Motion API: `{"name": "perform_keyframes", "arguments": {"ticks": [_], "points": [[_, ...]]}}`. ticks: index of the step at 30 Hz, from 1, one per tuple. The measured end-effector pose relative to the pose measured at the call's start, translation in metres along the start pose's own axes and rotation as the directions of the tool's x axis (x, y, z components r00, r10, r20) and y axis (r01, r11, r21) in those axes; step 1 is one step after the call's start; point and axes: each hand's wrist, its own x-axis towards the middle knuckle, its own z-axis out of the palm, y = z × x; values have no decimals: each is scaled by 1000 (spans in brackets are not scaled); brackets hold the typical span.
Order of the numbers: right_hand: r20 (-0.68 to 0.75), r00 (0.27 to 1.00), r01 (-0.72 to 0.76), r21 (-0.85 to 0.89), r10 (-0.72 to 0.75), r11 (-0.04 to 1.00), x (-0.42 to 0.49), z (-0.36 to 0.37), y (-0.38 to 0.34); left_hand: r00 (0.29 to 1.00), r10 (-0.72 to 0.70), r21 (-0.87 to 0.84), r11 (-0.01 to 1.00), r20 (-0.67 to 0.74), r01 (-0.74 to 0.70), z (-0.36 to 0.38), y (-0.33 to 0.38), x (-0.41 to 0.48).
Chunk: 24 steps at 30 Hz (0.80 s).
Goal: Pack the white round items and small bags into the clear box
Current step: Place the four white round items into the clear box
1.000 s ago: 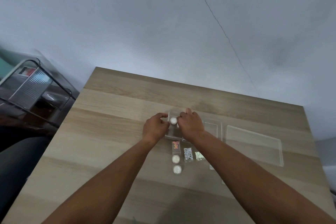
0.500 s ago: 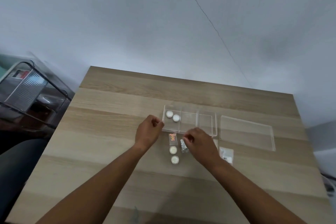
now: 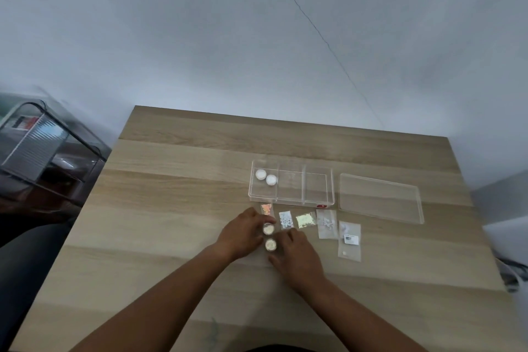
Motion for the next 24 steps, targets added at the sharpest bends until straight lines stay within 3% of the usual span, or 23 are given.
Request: {"name": "perform_keyframes", "arguments": {"ticks": [6,11,17,21,24], "points": [[-37,999,36,-45,-37,998,1,1,4,996,3,59,998,-85,2,5,0,3],[-74,996,-44,82,50,996,0,-8,12,975,62,73,996,-213,-48,-4,0,4],[-119,993,-14,133,30,991,2,-15,26,928,66,88,995,-367,-36,-47,16,31],[-131,991,-15,111,29,994,3,-18,32,959,15,262,963,-283,63,-69,21,59],[-168,986,-9,89,24,996,6,-22,34,988,26,528,847,-151,58,-75,24,75]]}}
